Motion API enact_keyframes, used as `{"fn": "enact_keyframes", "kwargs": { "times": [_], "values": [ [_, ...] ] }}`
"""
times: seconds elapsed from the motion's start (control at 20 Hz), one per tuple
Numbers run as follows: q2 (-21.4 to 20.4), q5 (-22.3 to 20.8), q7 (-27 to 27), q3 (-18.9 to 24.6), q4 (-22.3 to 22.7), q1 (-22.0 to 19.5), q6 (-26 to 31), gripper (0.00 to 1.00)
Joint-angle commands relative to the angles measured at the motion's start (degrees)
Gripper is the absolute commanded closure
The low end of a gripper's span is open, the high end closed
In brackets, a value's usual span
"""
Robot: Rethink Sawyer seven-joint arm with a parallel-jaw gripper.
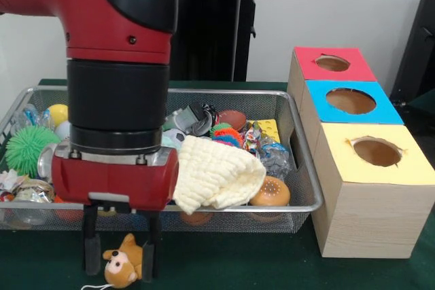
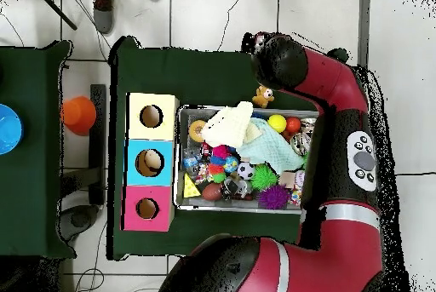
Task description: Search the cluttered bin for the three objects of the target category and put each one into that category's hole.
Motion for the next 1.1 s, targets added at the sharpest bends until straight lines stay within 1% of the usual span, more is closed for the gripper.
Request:
{"fn": "enact_keyframes", "kwargs": {
  "times": [0.05, 0.25, 0.55, 0.85, 1.1],
  "values": [
    [1.1, 1.6, 8.2, 0.1, 3.4, -0.1, 10.1, 0.0],
    [1.8, 1.3, 7.4, 0.2, 2.8, -0.2, 11.6, 0.0],
    [3.0, 0.2, 5.9, 0.5, 1.7, -0.1, 12.0, 0.0],
    [5.0, -0.3, 5.3, 1.1, 0.5, -0.3, 9.9, 0.0],
    [6.0, -0.3, 5.5, 0.7, -0.2, -0.4, 9.6, 0.0]
  ]
}}
